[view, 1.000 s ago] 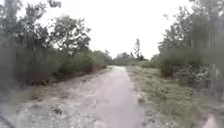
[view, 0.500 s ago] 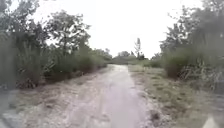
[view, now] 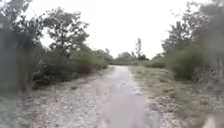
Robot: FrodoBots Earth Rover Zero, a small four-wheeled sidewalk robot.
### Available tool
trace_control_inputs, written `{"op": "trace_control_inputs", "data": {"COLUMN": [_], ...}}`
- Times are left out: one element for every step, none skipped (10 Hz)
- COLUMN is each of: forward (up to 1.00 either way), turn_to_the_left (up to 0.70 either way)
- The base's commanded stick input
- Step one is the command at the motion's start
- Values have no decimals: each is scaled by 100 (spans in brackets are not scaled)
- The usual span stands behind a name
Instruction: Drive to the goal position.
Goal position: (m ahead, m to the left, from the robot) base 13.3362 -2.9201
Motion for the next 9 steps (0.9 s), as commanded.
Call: {"op": "trace_control_inputs", "data": {"forward": [85, 85, 85, 85, 85, 85, 85, 85, 85], "turn_to_the_left": [0, 0, 0, 0, 0, 0, 0, 0, 0]}}
